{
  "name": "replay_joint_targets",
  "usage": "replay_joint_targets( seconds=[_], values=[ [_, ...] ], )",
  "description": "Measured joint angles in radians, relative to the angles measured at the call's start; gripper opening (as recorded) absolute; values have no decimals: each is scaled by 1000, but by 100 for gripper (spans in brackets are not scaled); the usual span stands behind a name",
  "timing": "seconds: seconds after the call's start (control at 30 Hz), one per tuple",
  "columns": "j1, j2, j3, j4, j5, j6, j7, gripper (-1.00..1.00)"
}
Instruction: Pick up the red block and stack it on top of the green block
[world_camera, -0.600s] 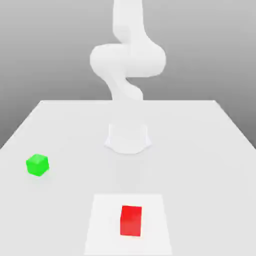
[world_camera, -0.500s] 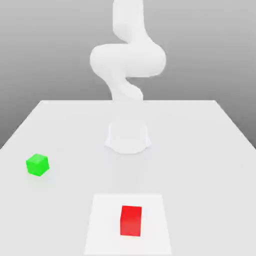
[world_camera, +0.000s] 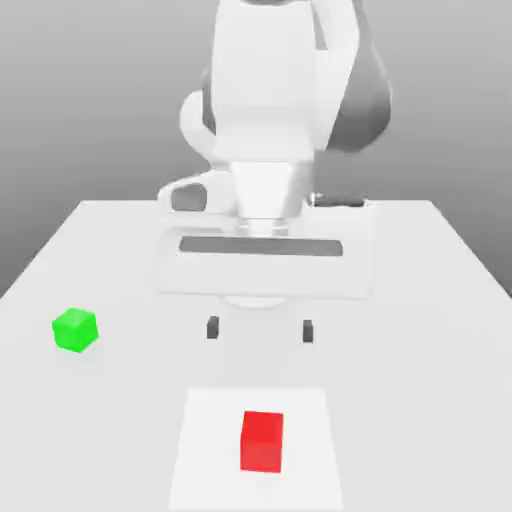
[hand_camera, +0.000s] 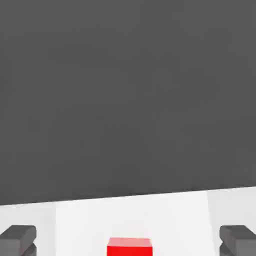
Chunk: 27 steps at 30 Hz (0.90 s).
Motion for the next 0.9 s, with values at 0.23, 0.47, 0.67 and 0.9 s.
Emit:
replay_joint_targets(
  seconds=[0.23,0.47,0.67,0.9],
  values=[
    [5,253,-4,-40,-3,165,18,0],
    [13,349,-12,-27,-11,246,25,-100],
    [7,261,-5,-40,-4,171,20,-100],
    [-155,86,-96,-102,-24,59,23,-100]
  ],
)
